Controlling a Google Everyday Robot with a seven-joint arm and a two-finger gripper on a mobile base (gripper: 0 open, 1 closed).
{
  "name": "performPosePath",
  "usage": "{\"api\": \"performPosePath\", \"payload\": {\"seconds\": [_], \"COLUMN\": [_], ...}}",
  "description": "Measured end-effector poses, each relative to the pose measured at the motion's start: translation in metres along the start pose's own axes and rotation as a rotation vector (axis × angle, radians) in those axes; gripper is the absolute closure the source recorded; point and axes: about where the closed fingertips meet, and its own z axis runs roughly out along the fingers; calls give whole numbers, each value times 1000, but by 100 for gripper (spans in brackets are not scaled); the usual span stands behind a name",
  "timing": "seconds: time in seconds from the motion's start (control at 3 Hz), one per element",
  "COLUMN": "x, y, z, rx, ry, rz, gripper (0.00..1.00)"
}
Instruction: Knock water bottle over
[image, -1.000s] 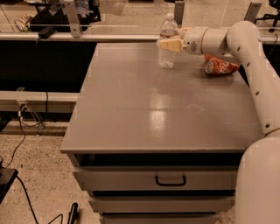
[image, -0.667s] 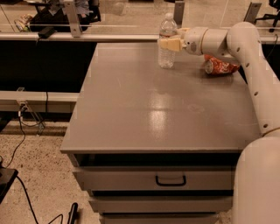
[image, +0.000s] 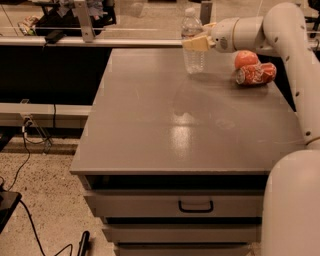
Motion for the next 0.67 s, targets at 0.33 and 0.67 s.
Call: {"api": "performPosePath", "payload": {"seconds": [0.33, 0.67], "x": [-10, -12], "y": [18, 44], "z": [-24, -49], "rx": [-37, -102], "ry": [242, 473], "rz": [-143, -261], "gripper": [100, 100]}}
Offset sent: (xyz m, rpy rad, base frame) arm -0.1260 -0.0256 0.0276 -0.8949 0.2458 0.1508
